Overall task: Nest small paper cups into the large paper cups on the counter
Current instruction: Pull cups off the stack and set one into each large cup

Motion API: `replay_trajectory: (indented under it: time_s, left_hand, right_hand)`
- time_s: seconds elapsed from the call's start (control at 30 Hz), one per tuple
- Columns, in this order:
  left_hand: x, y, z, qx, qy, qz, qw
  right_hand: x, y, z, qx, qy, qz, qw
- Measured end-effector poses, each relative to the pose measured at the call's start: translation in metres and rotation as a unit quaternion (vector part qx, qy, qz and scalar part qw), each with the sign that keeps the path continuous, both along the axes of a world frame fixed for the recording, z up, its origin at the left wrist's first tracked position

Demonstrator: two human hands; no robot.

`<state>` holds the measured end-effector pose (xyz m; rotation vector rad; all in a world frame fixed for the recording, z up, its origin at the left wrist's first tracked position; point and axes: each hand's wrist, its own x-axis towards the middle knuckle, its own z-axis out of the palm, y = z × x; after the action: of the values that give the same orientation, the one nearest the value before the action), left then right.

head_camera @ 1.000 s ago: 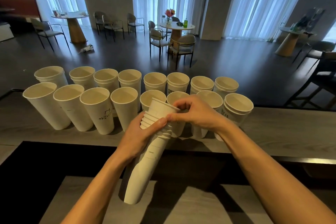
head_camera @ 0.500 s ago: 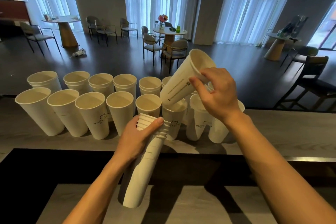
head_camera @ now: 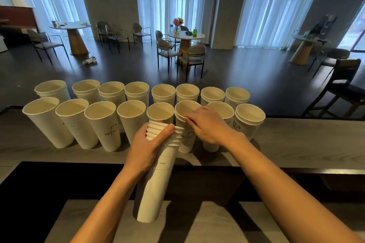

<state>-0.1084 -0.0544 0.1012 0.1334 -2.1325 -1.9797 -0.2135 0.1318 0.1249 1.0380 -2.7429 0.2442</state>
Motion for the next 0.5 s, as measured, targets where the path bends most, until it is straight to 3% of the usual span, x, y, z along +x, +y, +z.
replay_trajectory:
  time_s: [0.5]
  left_hand:
    - [0.010, -0.029, -0.008, 0.008, 0.004, -0.002, 1.000]
  right_hand:
    - [-0.006, -0.012, -0.004, 0.031, 0.054, -0.045, 0.997]
